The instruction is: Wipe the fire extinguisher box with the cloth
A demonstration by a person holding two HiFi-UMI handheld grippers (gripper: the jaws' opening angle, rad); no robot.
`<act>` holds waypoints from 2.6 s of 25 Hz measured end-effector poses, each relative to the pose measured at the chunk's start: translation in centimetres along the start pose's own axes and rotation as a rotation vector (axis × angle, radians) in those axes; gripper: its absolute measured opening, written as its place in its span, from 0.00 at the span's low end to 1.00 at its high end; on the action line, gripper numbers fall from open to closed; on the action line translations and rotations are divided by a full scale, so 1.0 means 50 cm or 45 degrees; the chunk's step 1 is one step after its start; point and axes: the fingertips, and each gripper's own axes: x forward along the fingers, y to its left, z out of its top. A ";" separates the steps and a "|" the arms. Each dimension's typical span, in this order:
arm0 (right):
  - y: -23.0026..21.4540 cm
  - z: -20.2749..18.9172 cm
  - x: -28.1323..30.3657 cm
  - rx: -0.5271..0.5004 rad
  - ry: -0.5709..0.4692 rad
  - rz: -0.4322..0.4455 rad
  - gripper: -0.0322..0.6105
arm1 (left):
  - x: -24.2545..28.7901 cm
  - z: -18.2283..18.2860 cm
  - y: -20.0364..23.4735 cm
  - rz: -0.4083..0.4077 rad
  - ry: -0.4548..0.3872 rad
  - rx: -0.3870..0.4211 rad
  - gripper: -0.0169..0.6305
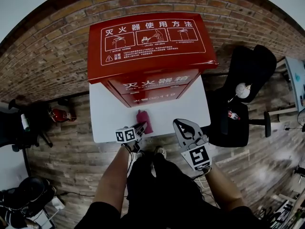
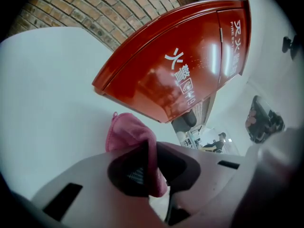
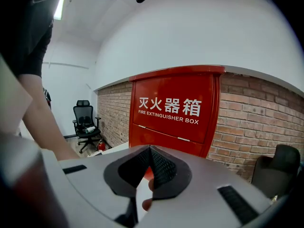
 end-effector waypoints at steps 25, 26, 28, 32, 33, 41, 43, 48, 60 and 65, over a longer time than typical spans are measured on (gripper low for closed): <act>-0.022 -0.048 -0.009 0.006 0.052 -0.010 0.08 | -0.020 -0.004 0.102 0.419 0.059 0.202 0.24; -0.021 -0.049 -0.009 0.006 0.052 -0.010 0.08 | -0.023 -0.004 0.103 0.441 0.065 0.226 0.24; -0.019 -0.050 -0.009 0.005 0.054 -0.008 0.08 | -0.030 -0.002 0.101 0.479 0.075 0.278 0.25; -0.020 -0.050 -0.012 0.004 0.051 -0.008 0.08 | -0.050 0.010 0.097 0.578 0.073 0.430 0.25; -0.021 -0.049 -0.014 0.005 0.048 -0.008 0.08 | -0.058 0.013 0.099 0.608 0.068 0.465 0.25; -0.008 -0.046 -0.032 0.009 0.028 -0.012 0.08 | -0.141 0.059 0.069 0.724 -0.080 0.650 0.25; 0.001 -0.045 -0.037 0.030 0.022 -0.010 0.08 | -0.168 0.071 0.042 0.720 -0.137 0.675 0.24; 0.043 -0.034 -0.048 0.099 -0.001 0.008 0.08 | -0.259 0.088 -0.066 0.664 -0.283 0.757 0.23; 0.217 0.007 -0.124 0.224 -0.064 -0.018 0.08 | -0.549 0.047 -0.288 0.589 -0.532 0.898 0.09; 0.291 0.030 -0.165 0.232 -0.091 -0.033 0.08 | -0.644 0.010 -0.349 0.545 -0.585 0.957 0.08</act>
